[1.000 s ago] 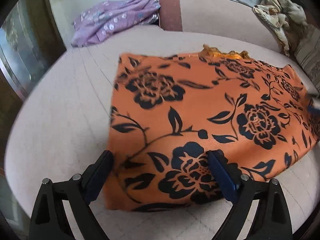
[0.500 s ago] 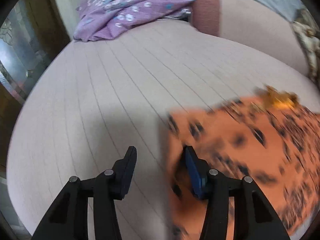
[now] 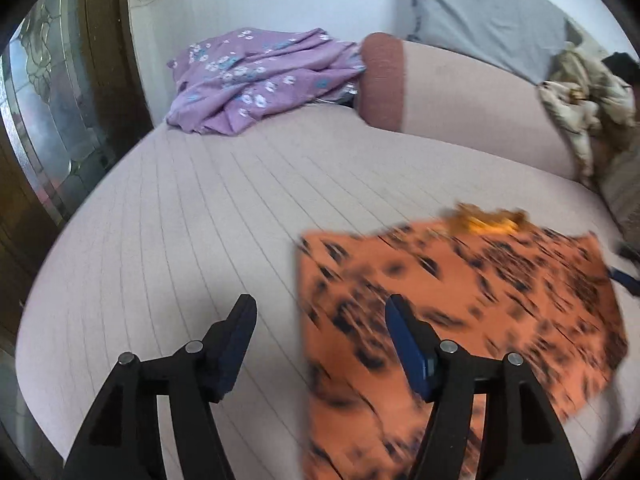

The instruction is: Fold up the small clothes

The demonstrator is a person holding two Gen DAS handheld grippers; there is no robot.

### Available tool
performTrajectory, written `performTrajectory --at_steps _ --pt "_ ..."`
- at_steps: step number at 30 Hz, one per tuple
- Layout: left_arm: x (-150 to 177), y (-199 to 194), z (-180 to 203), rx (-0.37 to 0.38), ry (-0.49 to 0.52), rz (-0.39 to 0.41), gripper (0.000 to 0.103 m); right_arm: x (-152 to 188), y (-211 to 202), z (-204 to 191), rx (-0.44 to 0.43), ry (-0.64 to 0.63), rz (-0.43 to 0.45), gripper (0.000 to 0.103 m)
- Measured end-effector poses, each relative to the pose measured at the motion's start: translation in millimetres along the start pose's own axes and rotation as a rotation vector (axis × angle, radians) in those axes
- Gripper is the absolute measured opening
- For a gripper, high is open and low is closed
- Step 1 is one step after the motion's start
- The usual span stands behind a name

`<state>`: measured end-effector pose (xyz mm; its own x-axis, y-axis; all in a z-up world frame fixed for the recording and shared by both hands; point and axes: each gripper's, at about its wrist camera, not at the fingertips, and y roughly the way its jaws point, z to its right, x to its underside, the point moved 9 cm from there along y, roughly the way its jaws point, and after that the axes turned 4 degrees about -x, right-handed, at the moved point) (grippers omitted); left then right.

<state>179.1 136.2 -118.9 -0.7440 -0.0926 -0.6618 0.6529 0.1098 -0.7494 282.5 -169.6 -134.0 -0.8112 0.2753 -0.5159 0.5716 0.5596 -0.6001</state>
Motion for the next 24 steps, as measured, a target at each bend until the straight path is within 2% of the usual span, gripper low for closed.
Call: performTrajectory --at_steps 2,3,4,6,8,10,13,16,18,21,24 --pt "16 -10 9 0.03 -0.013 -0.014 0.073 -19 23 34 0.046 0.079 -0.022 0.085" --pt "28 -18 18 0.052 -0.007 -0.023 0.076 -23 35 63 0.083 0.163 -0.034 0.085" --pt "36 -21 20 0.062 0.005 -0.03 0.076 -24 36 74 0.042 0.239 -0.01 0.085" --pt "57 -30 28 0.053 0.038 -0.036 0.076 -27 18 76 -0.05 0.357 0.102 0.085" --pt "67 -31 31 0.042 0.054 -0.049 0.076 -16 -6 60 -0.07 0.323 0.155 0.085" --pt "74 -34 38 0.054 0.05 -0.061 0.076 6 -27 42 -0.07 0.251 0.169 0.085" --pt "77 -41 43 0.059 0.035 -0.056 0.076 60 -56 18 -0.059 0.167 0.148 0.086" --pt "79 -46 49 0.064 0.039 -0.058 0.076 109 -70 -1 -0.104 0.131 0.108 0.086" --pt "81 -53 50 0.064 0.047 -0.052 0.076 128 -69 -2 -0.096 0.118 0.093 0.086" --pt "82 -63 46 0.054 0.044 -0.043 0.076 141 -54 20 -0.044 0.18 0.043 0.086" --pt "82 -70 36 0.035 0.023 -0.032 0.079 137 -61 13 -0.058 0.205 0.063 0.087"
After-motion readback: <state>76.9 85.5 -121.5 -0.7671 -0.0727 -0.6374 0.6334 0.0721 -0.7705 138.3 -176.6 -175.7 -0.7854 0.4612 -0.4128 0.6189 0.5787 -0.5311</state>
